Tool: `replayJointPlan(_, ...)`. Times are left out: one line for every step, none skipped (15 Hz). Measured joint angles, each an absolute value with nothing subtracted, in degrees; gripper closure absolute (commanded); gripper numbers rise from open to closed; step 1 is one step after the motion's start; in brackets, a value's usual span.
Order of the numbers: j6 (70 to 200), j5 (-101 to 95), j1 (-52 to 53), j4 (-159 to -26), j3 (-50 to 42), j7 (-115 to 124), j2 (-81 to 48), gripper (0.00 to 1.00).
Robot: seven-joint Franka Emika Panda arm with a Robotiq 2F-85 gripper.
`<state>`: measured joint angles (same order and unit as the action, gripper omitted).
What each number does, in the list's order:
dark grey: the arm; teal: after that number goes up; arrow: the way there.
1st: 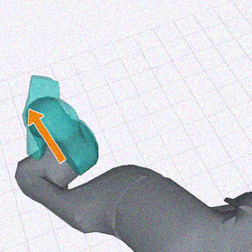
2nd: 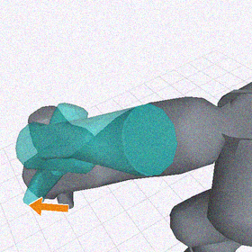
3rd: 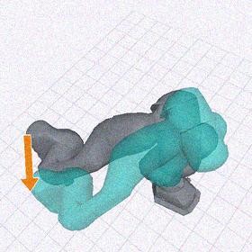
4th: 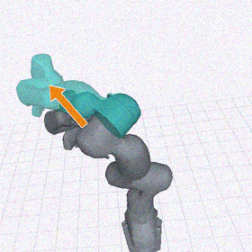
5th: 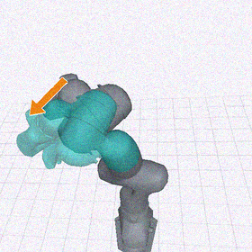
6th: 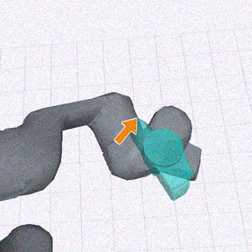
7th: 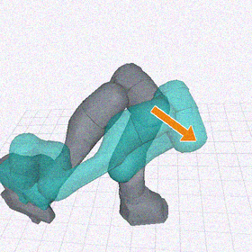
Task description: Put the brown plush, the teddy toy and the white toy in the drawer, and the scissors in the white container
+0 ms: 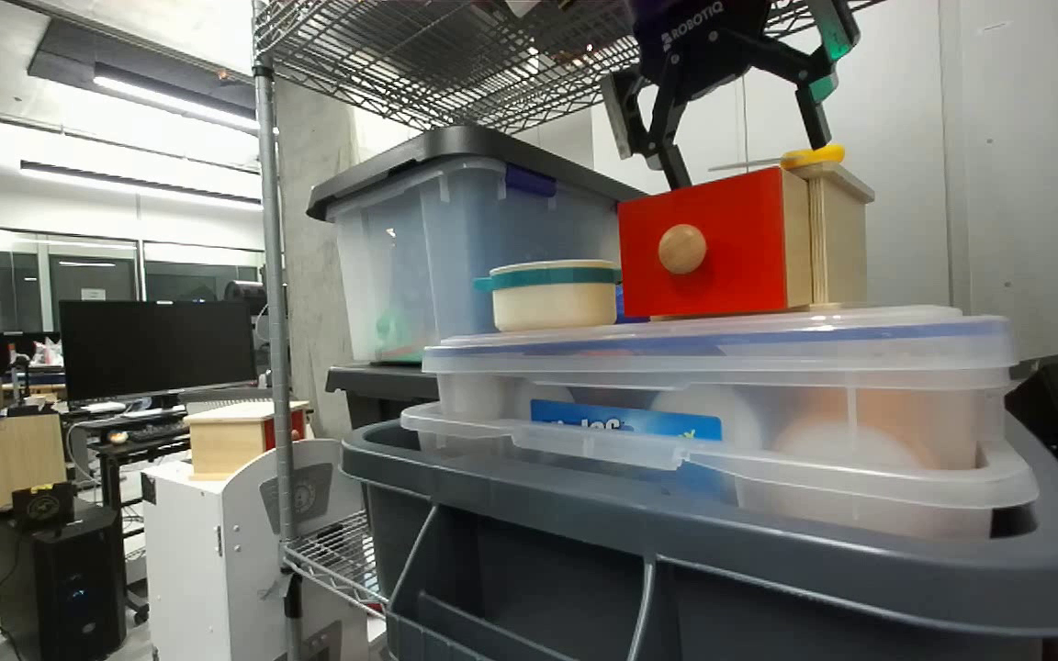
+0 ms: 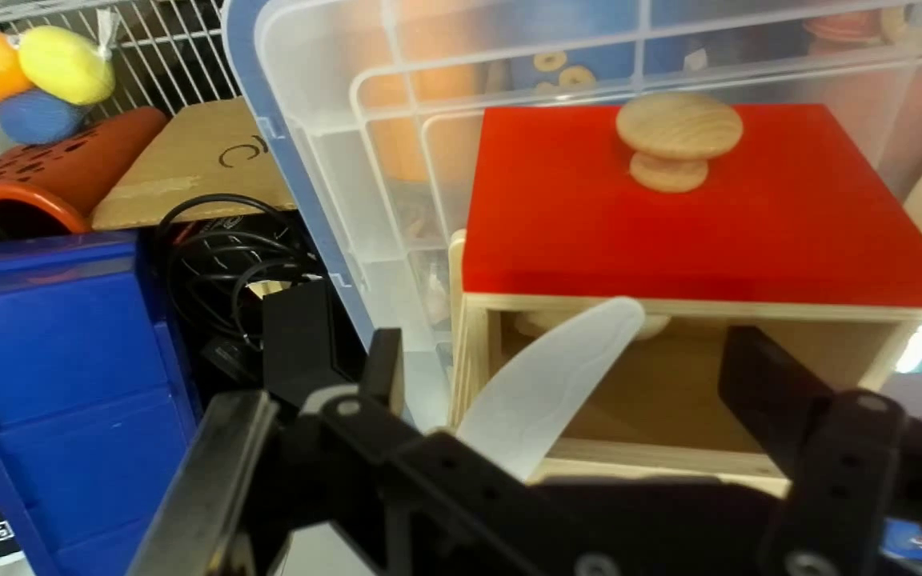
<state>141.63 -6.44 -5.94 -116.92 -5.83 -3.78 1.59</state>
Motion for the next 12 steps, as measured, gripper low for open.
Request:
replayJointPlan(141.63,-6.25,-5.94,-116.70,-5.83,-3.78,1.59,0.00)
replayJointPlan(141.63,-6.11,-5.94,-116.46,-5.83,-3.78,1.59,0.00)
replayJointPlan(141.63,-6.02,-5.94,-116.20,-5.83,-3.78,1.59,0.00)
replayJointPlan(141.63,-5.96,-5.94,-115.93,-5.83,-3.78,1.60,0.00)
replayJointPlan(141.63,-5.91,-5.94,-115.71,-5.83,-3.78,1.59,0.00)
replayJointPlan(141.63,-5.87,-5.94,-115.55,-5.83,-3.78,1.60,0.00)
replayJointPlan(141.63,-5.83,-5.94,-115.45,-5.83,-3.78,1.60,0.00)
replayJointPlan(141.63,-5.80,-5.94,-115.41,-5.83,-3.78,1.59,0.00)
replayJointPlan(141.63,-5.74,-5.94,-115.38,-5.83,-3.78,1.59,0.00)
replayJointPlan(141.63,-5.68,-5.94,-115.36,-5.83,-3.78,1.59,0.00)
replayJointPlan(141.63,-5.63,-5.94,-115.34,-5.83,-3.78,1.59,0.00)
replayJointPlan(141.63,-5.58,-5.94,-115.32,-5.83,-3.78,1.59,0.00)
